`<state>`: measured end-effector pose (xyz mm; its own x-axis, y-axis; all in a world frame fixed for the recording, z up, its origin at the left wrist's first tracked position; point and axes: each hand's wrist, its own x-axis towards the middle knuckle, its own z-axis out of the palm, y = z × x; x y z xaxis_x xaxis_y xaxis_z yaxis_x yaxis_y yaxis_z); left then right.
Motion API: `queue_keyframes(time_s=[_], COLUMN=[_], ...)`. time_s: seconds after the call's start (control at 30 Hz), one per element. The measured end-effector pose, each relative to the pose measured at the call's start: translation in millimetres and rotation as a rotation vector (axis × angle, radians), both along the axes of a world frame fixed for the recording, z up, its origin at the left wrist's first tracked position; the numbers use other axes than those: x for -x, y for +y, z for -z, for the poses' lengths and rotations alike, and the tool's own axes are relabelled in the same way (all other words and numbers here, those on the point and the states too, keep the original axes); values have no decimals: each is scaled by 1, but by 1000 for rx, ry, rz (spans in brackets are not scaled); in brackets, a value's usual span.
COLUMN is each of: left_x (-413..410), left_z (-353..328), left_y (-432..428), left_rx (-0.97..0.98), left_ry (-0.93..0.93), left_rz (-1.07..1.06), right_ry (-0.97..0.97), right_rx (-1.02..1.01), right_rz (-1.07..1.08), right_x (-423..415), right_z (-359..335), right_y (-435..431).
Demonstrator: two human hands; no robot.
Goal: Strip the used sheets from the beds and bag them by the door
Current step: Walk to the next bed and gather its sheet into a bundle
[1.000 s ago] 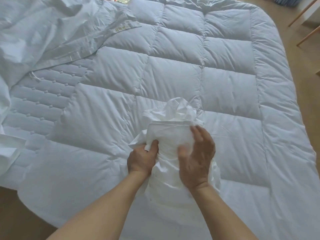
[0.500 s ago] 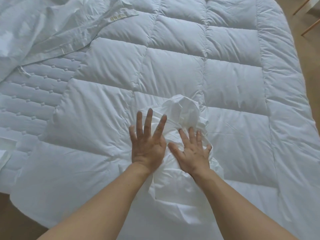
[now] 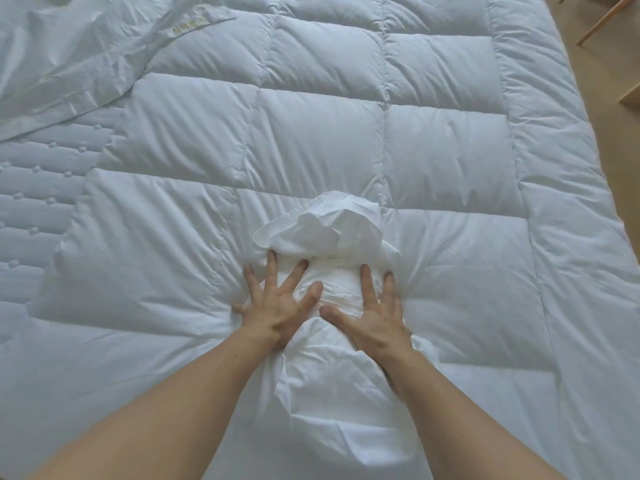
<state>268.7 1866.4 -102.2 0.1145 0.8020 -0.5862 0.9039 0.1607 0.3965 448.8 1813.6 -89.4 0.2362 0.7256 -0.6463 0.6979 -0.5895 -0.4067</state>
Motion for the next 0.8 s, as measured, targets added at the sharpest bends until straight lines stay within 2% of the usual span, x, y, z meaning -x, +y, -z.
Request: queue_keyframes(time_s=[0.13,0.33,0.63,0.8], left_x=[2,8,14,19], left_z=[-3,-12,-18,-27], left_y=[-1,-9,-42,-73], left_rx=[60,-21,-49,-43], left_ry=[-53,-77,-200,-235], left_rz=[-24,-81,-139,-210], right_ry=[6,34,223,254], right_rx=[0,-12,-97,-182], right_rz=[-4,-7,77,73], right_x=[-5,-3,-7,-3], right_z=[0,-3,-13,-19], right_y=[-5,-8,-37,-66])
